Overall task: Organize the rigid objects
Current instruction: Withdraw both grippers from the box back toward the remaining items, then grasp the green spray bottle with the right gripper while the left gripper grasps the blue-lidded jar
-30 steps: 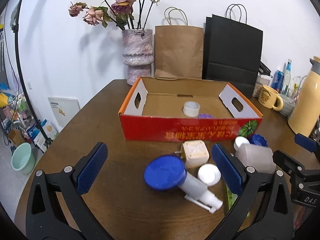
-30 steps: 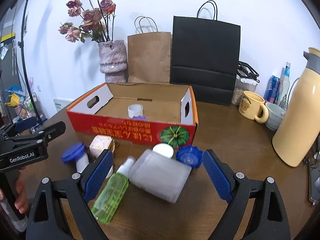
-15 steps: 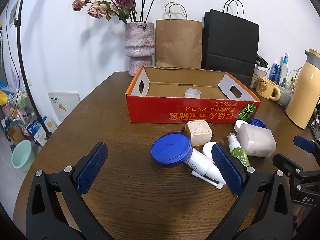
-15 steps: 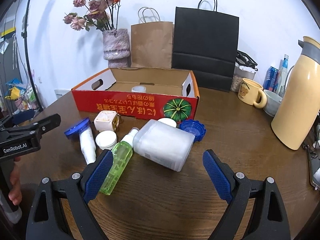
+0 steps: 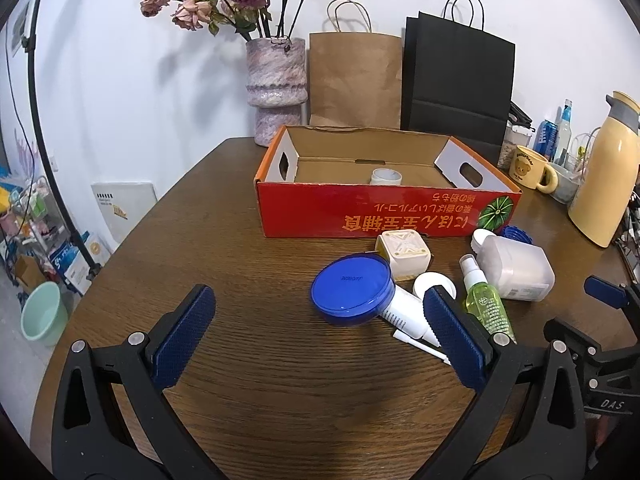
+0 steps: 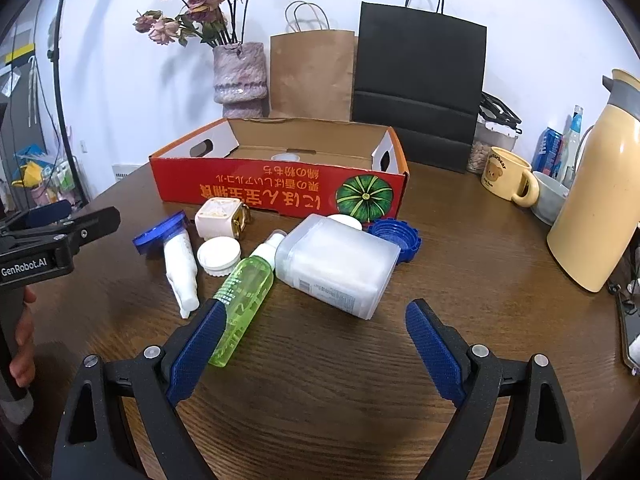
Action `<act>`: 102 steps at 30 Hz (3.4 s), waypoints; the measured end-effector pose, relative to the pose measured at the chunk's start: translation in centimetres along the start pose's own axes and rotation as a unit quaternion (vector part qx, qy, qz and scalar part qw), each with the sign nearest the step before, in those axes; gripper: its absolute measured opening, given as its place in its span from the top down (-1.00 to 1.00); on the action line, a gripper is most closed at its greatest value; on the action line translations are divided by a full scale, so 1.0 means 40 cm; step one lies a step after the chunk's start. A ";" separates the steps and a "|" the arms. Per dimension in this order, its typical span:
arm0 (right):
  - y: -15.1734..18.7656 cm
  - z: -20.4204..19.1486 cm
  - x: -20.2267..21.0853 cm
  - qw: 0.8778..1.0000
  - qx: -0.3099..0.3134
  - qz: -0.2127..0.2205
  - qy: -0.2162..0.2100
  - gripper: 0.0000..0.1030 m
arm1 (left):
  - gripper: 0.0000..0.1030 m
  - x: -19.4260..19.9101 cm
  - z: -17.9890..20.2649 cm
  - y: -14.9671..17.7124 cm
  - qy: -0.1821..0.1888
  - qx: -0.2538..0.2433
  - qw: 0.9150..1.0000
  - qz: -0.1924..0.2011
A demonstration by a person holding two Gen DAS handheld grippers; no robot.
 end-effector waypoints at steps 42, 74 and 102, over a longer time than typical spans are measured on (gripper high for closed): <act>-0.031 -0.086 -0.175 0.993 0.005 -0.119 -0.027 0.32 | -1.00 -0.005 -0.097 0.008 -0.012 0.030 0.999 -0.014; -0.060 -0.019 -0.041 1.000 -0.012 0.013 -0.025 0.33 | -1.00 -0.069 -0.069 0.006 -0.013 0.037 0.998 -0.041; -0.058 0.032 -0.043 0.999 -0.030 0.016 -0.008 0.33 | -0.70 -0.224 -0.014 -0.021 0.062 0.070 0.988 -0.124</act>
Point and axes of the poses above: each gripper's, at about its wrist camera, not at the fingertips, and x roughly against the way its jaws point, z to its right, y to its underside, the point moved 1 cm from there along -x, roughly the way its jaws point
